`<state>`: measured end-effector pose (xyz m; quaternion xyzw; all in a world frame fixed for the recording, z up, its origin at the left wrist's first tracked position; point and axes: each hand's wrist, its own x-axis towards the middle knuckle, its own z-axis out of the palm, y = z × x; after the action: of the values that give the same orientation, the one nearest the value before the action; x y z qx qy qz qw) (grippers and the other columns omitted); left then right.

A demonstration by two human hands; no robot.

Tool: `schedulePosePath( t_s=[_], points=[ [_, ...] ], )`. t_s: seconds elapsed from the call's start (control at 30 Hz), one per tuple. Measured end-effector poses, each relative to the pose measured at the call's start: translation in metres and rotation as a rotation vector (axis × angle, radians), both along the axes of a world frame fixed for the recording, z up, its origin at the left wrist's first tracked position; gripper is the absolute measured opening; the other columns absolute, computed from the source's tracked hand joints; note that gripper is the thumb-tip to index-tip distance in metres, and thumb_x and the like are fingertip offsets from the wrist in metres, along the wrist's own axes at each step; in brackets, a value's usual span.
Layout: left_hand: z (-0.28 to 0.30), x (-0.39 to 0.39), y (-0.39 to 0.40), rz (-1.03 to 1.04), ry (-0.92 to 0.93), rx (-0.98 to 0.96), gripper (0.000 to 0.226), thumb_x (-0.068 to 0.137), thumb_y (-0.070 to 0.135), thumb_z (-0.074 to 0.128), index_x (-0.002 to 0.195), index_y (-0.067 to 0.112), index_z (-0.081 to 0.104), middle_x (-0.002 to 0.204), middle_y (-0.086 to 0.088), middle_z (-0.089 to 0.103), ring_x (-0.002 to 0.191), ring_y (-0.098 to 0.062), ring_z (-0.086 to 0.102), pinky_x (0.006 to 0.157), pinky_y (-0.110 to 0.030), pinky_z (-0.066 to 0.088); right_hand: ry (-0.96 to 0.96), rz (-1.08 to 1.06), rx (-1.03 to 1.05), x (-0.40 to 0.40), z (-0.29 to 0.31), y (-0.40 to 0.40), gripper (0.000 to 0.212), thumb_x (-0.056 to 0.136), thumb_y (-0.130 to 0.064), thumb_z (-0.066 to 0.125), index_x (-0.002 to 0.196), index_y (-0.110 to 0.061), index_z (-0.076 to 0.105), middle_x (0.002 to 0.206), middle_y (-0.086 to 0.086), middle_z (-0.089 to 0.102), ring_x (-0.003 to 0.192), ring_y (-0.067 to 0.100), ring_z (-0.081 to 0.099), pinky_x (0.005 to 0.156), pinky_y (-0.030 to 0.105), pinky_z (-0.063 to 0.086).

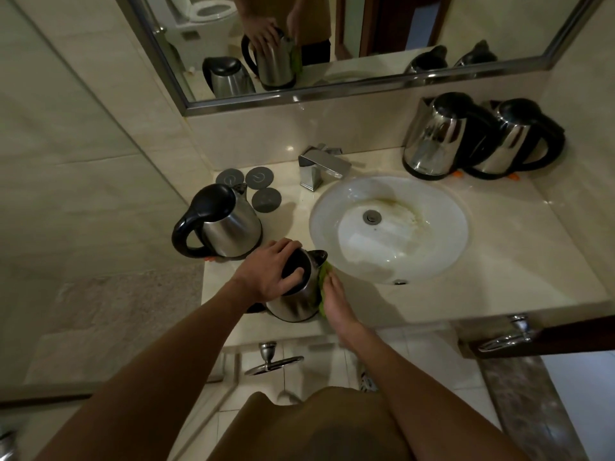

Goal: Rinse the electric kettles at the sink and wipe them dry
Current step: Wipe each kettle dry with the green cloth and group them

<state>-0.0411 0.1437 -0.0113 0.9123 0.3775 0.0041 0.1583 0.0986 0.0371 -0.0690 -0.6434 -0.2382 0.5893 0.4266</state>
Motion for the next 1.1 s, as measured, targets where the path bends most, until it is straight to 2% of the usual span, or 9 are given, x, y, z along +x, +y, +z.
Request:
schedulePosePath(
  t_s=[0.1, 0.27, 0.4, 0.53, 0.7, 0.83, 0.9, 0.97, 1.1],
  points=[
    [0.0, 0.0, 0.001, 0.001, -0.002, 0.0, 0.071, 0.088, 0.062, 0.03, 0.139, 0.015, 0.043, 0.133, -0.009, 0.053, 0.112, -0.027, 0.053, 0.09, -0.041, 0.05, 0.004, -0.011, -0.025, -0.008, -0.001, -0.008, 0.05, 0.107, -0.047, 0.026, 0.155, -0.04, 0.019, 0.162, -0.005, 0.021, 0.145, 0.02, 0.029, 0.119, 0.047, 0.029],
    [0.0, 0.001, 0.0, -0.004, -0.004, 0.015, 0.073, 0.087, 0.063, 0.028, 0.139, 0.014, 0.043, 0.132, -0.01, 0.054, 0.109, -0.026, 0.054, 0.087, -0.04, 0.05, -0.095, -0.032, 0.057, -0.018, 0.008, -0.008, 0.053, 0.107, -0.045, 0.027, 0.157, -0.033, 0.017, 0.164, -0.003, 0.016, 0.149, 0.02, 0.021, 0.121, 0.047, 0.024],
    [-0.001, 0.001, 0.001, 0.001, -0.003, 0.009, 0.073, 0.087, 0.064, 0.028, 0.139, 0.015, 0.043, 0.131, -0.01, 0.054, 0.108, -0.025, 0.054, 0.085, -0.038, 0.051, -0.105, -0.025, 0.024, -0.006, -0.006, 0.007, 0.054, 0.107, -0.041, 0.026, 0.157, -0.02, 0.024, 0.159, 0.007, 0.028, 0.143, 0.025, 0.031, 0.119, 0.048, 0.029],
    [-0.004, 0.0, 0.0, 0.008, 0.003, 0.016, 0.071, 0.088, 0.063, 0.029, 0.139, 0.015, 0.043, 0.132, -0.01, 0.053, 0.109, -0.026, 0.053, 0.086, -0.04, 0.05, 0.062, -0.076, -0.181, -0.013, -0.022, 0.001, 0.058, 0.103, -0.053, 0.025, 0.157, -0.03, 0.02, 0.159, 0.003, 0.031, 0.137, 0.027, 0.04, 0.114, 0.051, 0.036],
    [-0.004, 0.0, 0.001, 0.003, 0.0, 0.025, 0.072, 0.088, 0.065, 0.028, 0.139, 0.016, 0.043, 0.131, -0.01, 0.054, 0.109, -0.026, 0.053, 0.086, -0.04, 0.051, 0.011, -0.188, -0.026, -0.043, -0.008, -0.007, 0.072, 0.088, -0.057, 0.027, 0.156, -0.04, 0.012, 0.165, -0.003, 0.016, 0.15, 0.023, 0.02, 0.119, 0.053, 0.026],
    [-0.004, 0.0, 0.001, 0.008, -0.002, 0.029, 0.073, 0.088, 0.064, 0.028, 0.139, 0.015, 0.043, 0.131, -0.01, 0.054, 0.11, -0.026, 0.053, 0.086, -0.038, 0.05, -0.03, -0.147, -0.061, -0.025, -0.007, 0.006, 0.054, 0.105, -0.047, 0.025, 0.156, -0.032, 0.021, 0.159, 0.001, 0.03, 0.143, 0.025, 0.033, 0.117, 0.05, 0.031],
    [-0.003, 0.0, 0.001, 0.002, -0.007, 0.031, 0.072, 0.088, 0.063, 0.029, 0.138, 0.015, 0.044, 0.13, -0.01, 0.054, 0.11, -0.026, 0.053, 0.086, -0.038, 0.05, 0.114, -0.1, -0.168, -0.006, -0.01, 0.011, 0.049, 0.104, -0.053, 0.025, 0.147, -0.034, 0.039, 0.146, 0.004, 0.049, 0.126, 0.024, 0.051, 0.106, 0.045, 0.044],
    [-0.003, 0.0, 0.0, 0.002, -0.013, 0.033, 0.071, 0.088, 0.063, 0.03, 0.138, 0.015, 0.044, 0.13, -0.011, 0.055, 0.109, -0.027, 0.053, 0.086, -0.038, 0.049, 0.213, -0.074, -0.292, 0.0, -0.012, 0.006, 0.051, 0.103, -0.059, 0.022, 0.128, -0.028, 0.053, 0.118, 0.004, 0.063, 0.093, 0.018, 0.058, 0.08, 0.033, 0.051],
    [-0.003, -0.001, 0.001, 0.006, -0.01, 0.033, 0.07, 0.088, 0.063, 0.03, 0.139, 0.016, 0.043, 0.131, -0.009, 0.053, 0.111, -0.026, 0.052, 0.087, -0.038, 0.049, 0.368, -0.179, -0.382, -0.033, -0.015, -0.016, 0.06, 0.103, -0.06, 0.016, 0.107, -0.012, 0.052, 0.071, 0.01, 0.059, 0.053, 0.02, 0.049, 0.044, 0.026, 0.035]
  ],
)
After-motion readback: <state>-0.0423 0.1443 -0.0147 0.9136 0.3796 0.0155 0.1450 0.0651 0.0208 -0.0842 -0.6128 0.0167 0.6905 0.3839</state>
